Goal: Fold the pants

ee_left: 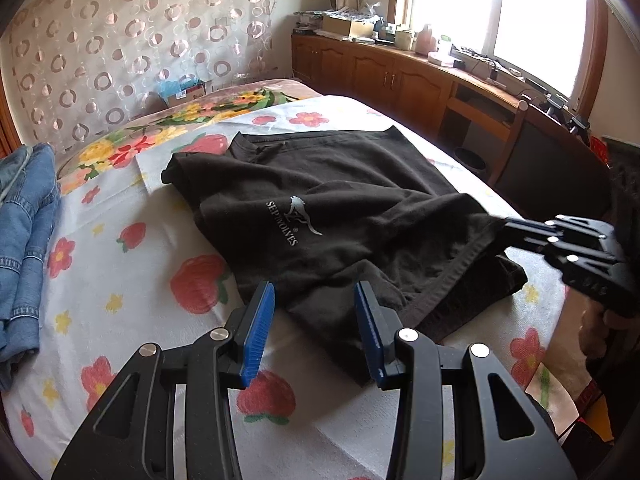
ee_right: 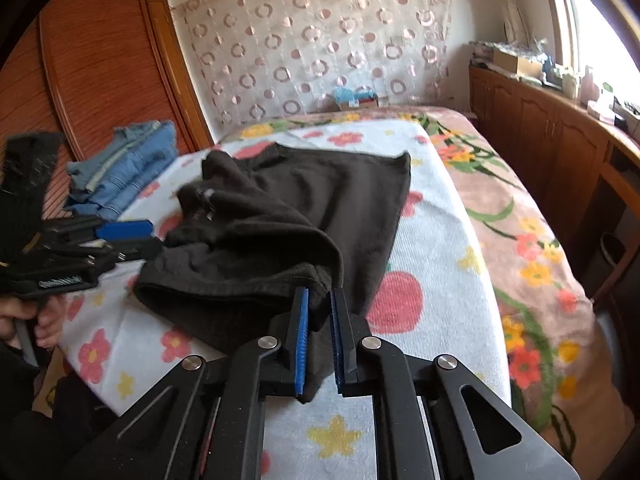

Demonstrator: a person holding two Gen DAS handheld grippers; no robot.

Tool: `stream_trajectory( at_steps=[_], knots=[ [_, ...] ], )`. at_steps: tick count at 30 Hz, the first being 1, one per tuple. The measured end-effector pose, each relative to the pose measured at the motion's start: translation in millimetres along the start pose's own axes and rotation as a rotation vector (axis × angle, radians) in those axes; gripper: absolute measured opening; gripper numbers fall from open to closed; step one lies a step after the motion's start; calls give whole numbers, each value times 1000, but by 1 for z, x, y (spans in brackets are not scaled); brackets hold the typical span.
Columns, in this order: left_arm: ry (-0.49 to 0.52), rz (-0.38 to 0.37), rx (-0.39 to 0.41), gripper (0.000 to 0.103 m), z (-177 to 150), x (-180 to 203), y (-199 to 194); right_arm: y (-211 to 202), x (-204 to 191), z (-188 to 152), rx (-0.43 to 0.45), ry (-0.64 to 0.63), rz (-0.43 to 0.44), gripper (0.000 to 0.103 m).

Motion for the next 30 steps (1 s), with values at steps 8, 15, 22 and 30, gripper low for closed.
stream_trajectory(
  at_steps=[8,15,22,30],
  knots=[
    [2,-3,10,43,0,-1,-5,-32,-8,-7,12,-30,10,7],
    [0,-9,-9,43,-6,-1,-1,-21,3,-26,-65,-1,-1,7],
    [-7,-7,-22,43,-11,-1,4,-28,7,-17,-24,18,-15,25],
    [-26,-18,-44,43,-23,-5,14,-33,7,-8,24,18,-22,32]
  ],
)
Point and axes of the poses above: each gripper's, at about its wrist camera, not at the fingertips, and y roughly the way its jaws point, x to its right, z to its top, the point moved 1 cm from there along y, roughly the way its jaws point, and after that the axes turned 8 degrees about x, right-handed, at the moved point
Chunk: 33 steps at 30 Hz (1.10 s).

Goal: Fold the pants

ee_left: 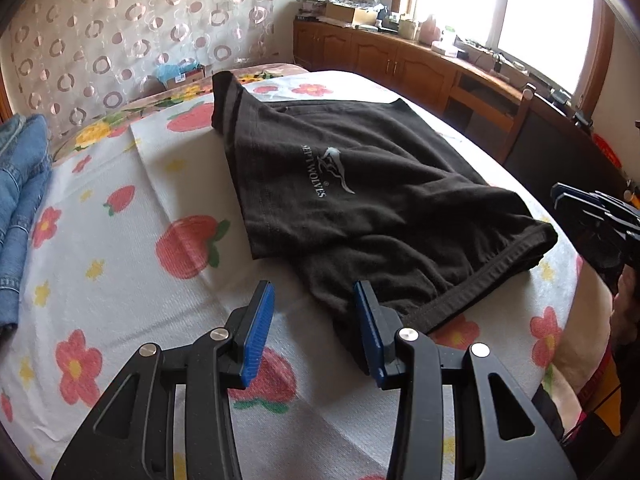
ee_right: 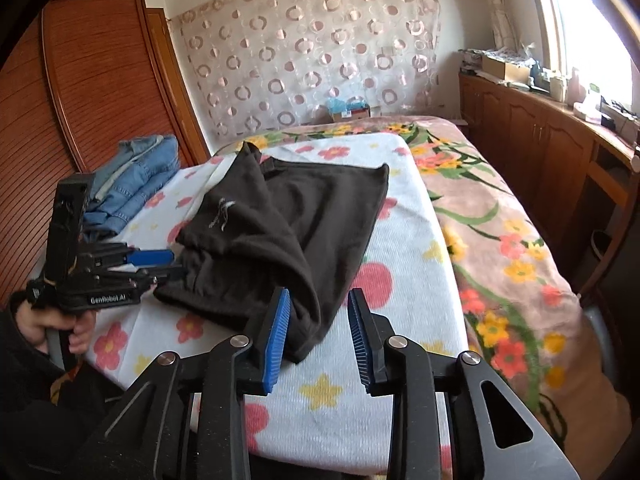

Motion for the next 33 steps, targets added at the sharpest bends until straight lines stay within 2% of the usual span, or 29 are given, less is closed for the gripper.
stream_trajectory(
  at_steps=[6,10,11,12,13,15,22,33],
  knots=[
    [16,-18,29,43,-4,-1,-1,13,-14,6,9,-37,25,33],
    [-8,-31,9,44,-1,-6,-3,26,-21,8,2,-52,45,35],
    [-13,-33,12,50,-1,-8,-5,28,-22,9,-1,-59,49,35],
    [-19,-24,22,67,0,-10,-6,32,-24,10,-3,-68,54,35],
    [-31,-1,39,75,1,-14,-10,35,-25,12,-5,-74,58,36],
    [-53,-5,55,78,3,-22,-15,42,-29,15,-7,-86,67,36],
    [-82,49,71,78,5,-48,-25,70,-47,24,-18,-120,111,36],
    [-119,108,86,78,2,-81,-38,135,-88,32,-78,-190,217,35]
  ],
)
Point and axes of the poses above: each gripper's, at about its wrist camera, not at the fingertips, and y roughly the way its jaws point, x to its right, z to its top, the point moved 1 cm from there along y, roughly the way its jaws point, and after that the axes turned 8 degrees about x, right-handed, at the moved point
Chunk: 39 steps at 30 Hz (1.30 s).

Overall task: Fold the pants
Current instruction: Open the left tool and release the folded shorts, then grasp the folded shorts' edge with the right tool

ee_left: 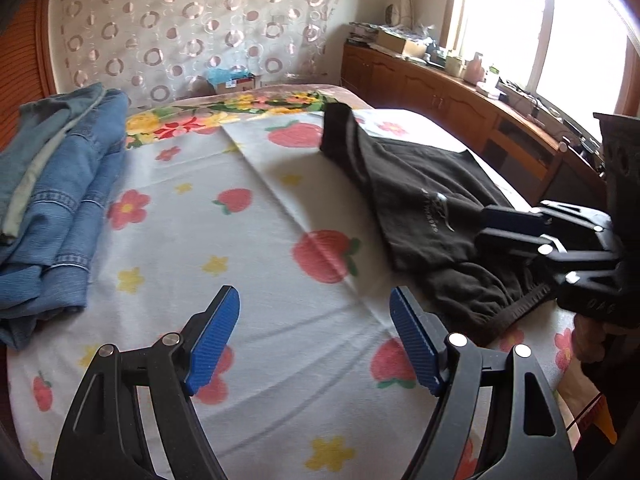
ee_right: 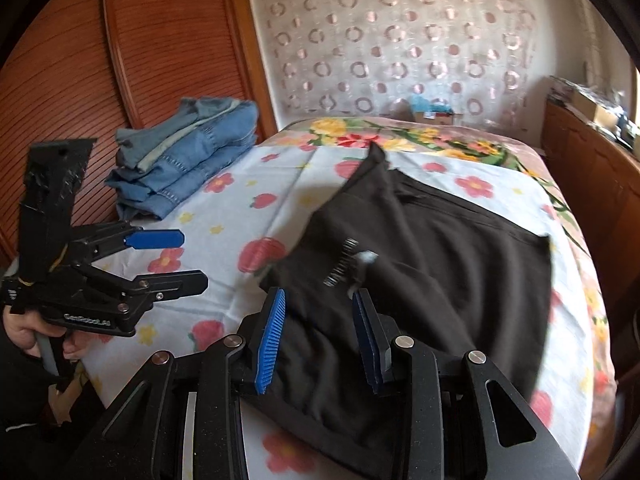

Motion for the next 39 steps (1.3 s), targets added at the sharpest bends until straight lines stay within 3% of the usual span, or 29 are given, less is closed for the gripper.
stream_trajectory(
  at_steps=[7,15,19,22,30,39],
  knots=[
    [-22,26,29,78,6,-16,-11,42,-21,6,-65,-100,48,21],
    [-43,35,31,78,4,-28,-13,79,-17,7,-146,-144,-2,14],
    [-44,33,26,78,2,-26,-12,83,-18,13,-139,-167,-32,2],
    [-38,22,26,78,1,-21,-13,72,-19,22,-88,-148,-39,1],
    [-13,-18,11,78,4,1,0,35,31,59,21,-103,-143,1],
    [25,-57,4,78,9,27,9,36,96,75,18,-67,-289,1]
  ],
)
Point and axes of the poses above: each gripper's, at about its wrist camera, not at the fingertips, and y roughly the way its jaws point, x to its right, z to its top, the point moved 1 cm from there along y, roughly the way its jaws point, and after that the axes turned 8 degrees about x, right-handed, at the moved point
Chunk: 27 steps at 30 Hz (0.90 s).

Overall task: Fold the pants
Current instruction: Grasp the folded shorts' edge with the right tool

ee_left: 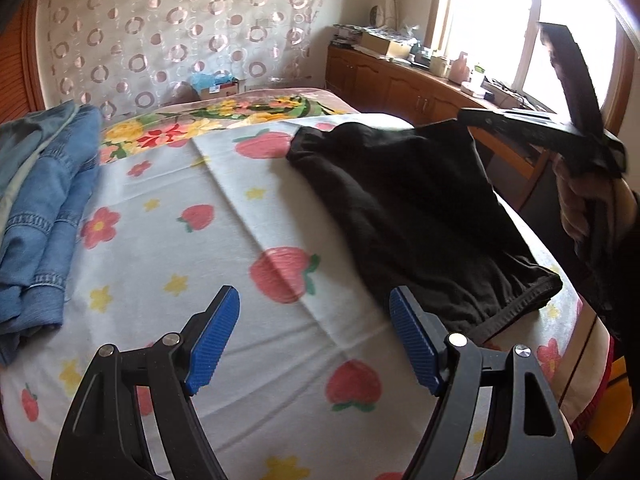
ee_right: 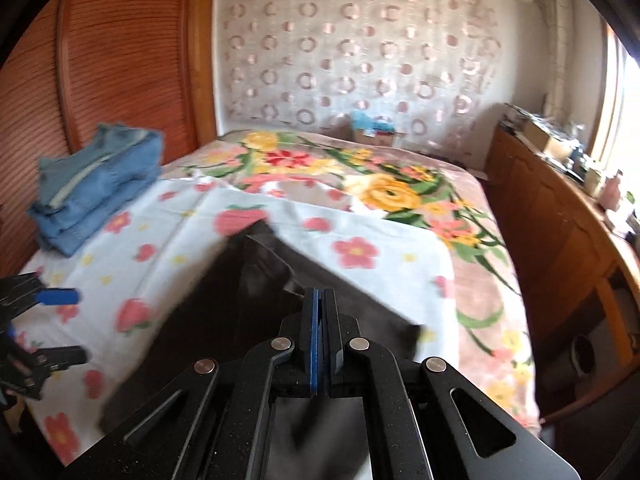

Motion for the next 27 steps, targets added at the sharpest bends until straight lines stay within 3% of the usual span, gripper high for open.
stream_trajectory(
  at_steps=[11,18,24,27],
  knots=[
    [13,-4,-11,78,-2,7,2,37,17,-3,-71,23,-137,1],
    [17,-17,-23,78,-4,14,7,33,13,9,-83,59,-155,1],
    [31,-33,-35,78,-9,24,11,-5,0,1,-59,118,-85,14],
    [34,-40,-41,78,-11,28,12,-28,-6,-12,-38,134,-43,29]
  ],
)
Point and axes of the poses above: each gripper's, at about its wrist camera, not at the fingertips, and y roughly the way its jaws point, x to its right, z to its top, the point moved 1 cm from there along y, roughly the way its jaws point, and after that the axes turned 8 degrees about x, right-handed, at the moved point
